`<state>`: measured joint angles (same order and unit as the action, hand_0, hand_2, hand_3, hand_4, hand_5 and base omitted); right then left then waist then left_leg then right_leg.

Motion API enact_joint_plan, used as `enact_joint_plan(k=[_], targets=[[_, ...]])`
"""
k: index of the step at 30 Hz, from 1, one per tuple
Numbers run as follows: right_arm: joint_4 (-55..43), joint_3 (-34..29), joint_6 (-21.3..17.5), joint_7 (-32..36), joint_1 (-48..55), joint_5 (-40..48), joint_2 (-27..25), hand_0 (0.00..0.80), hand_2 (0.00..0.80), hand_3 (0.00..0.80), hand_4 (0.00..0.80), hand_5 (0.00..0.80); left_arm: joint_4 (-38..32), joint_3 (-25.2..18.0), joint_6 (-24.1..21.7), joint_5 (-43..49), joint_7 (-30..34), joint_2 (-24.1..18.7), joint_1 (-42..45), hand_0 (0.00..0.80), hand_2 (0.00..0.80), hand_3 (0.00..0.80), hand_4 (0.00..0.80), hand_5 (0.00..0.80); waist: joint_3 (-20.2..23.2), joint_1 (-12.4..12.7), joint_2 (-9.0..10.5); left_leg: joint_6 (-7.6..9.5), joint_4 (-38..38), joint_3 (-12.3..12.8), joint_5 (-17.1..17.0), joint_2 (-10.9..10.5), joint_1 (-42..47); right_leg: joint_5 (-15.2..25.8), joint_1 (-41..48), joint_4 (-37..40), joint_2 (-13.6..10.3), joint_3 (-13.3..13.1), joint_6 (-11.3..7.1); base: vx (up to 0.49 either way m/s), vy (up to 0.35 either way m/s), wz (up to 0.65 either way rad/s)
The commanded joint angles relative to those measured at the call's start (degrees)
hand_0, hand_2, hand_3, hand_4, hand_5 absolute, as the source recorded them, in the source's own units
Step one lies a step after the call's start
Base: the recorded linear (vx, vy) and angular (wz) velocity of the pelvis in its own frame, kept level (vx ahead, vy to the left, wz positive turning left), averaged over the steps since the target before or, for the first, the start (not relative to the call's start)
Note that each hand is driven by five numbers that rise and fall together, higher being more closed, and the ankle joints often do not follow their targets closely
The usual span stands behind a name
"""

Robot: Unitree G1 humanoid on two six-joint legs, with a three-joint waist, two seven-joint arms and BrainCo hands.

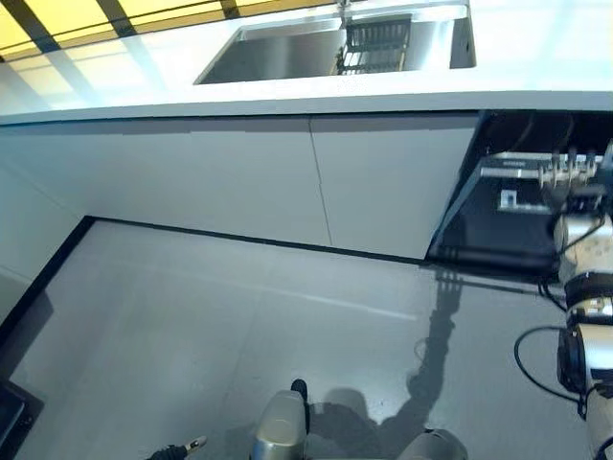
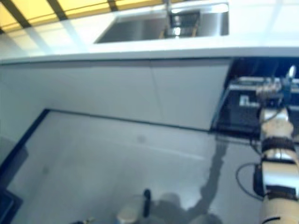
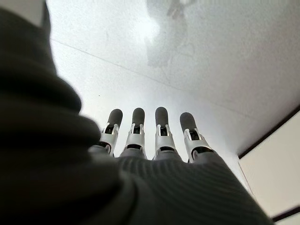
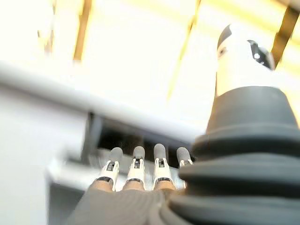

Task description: Take plates into dishwasher

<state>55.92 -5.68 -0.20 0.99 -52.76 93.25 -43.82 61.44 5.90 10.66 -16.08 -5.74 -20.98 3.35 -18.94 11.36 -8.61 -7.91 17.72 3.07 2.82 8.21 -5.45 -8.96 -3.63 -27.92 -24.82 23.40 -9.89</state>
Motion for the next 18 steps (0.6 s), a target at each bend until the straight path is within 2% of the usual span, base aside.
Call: enact_joint_plan(k=[1,6,10,12,14,15,18], targets=[[-0.4,-0.7,2.1,0.7,-5.0,-3.7,-1.3,0.000,0.000,0.000,0.000,0.000,0.1,0.2,-1.1,4.1,-0.3,-6.0,-0.7,0.000,0.000,0.000,0.000,0.000,4.9,2.3,2.95,3.23,2.5,2.5,2.8,-1.4,-1.4,-1.3,6.3,4.1,4.9,1.4,4.47,0.019,-0.036,0.04],[1.4,-1.1,5.9,-0.1,-0.5,-13.5,-0.9,0.000,0.000,0.000,0.000,0.000,0.6,-1.5,-2.3,5.3,-0.5,-6.4,-0.5,0.000,0.000,0.000,0.000,0.000,7.1,1.8,4.34,2.80,-2.1,3.6,0.9,-0.4,0.6,0.9,8.1,10.2,6.7,1.4,3.48,-0.002,-0.032,0.00],[2.1,-0.2,8.8,2.3,3.5,-20.9,0.2,0.000,0.000,0.000,0.000,0.000,1.4,-2.5,-3.2,5.8,-0.9,-6.3,-0.8,0.000,0.000,0.000,0.000,0.000,9.2,1.0,5.74,2.45,-6.9,4.3,-1.1,0.1,2.4,2.5,9.1,15.1,8.5,0.9,2.91,-0.029,-0.026,-0.15],[2.2,0.4,9.1,3.5,5.8,-26.1,1.3,0.000,0.000,0.000,0.000,0.000,1.7,-3.0,-3.4,5.8,-0.8,-6.2,-1.1,0.000,0.000,0.000,0.000,0.000,10.2,0.5,6.34,2.35,-9.0,4.7,-1.8,0.2,3.2,3.1,9.5,17.1,9.3,0.7,2.69,-0.018,-0.002,-0.17],[1.6,2.1,9.4,4.1,9.7,-35.8,3.2,0.000,0.000,0.000,0.000,0.000,2.2,-3.5,-3.1,6.0,-1.3,-5.4,-1.9,0.000,0.000,0.000,0.000,0.000,11.5,-0.3,7.11,2.41,-12.3,5.0,-2.8,0.1,4.5,4.1,9.8,19.7,10.2,0.3,2.35,-0.044,0.017,-0.13],[1.4,2.4,9.2,3.9,10.9,-40.1,3.8,0.000,0.000,0.000,0.000,0.000,2.1,-3.6,-3.0,6.1,-1.2,-5.3,-2.1,0.000,0.000,0.000,0.000,0.000,11.6,-0.5,7.22,2.86,-13.0,5.7,-4.1,0.1,4.4,5.4,9.5,20.4,10.3,0.9,2.69,-0.081,0.029,-0.02],[1.0,6.6,9.1,3.8,15.6,-53.2,4.9,0.000,0.000,0.000,0.000,0.000,2.8,-3.4,-3.3,6.1,-1.3,-4.6,-3.0,0.000,0.000,0.000,0.000,0.000,12.6,-1.6,7.96,2.95,-15.8,6.3,-4.9,0.3,5.8,6.3,9.8,22.4,11.0,0.3,2.67,-0.042,0.022,-0.10]])
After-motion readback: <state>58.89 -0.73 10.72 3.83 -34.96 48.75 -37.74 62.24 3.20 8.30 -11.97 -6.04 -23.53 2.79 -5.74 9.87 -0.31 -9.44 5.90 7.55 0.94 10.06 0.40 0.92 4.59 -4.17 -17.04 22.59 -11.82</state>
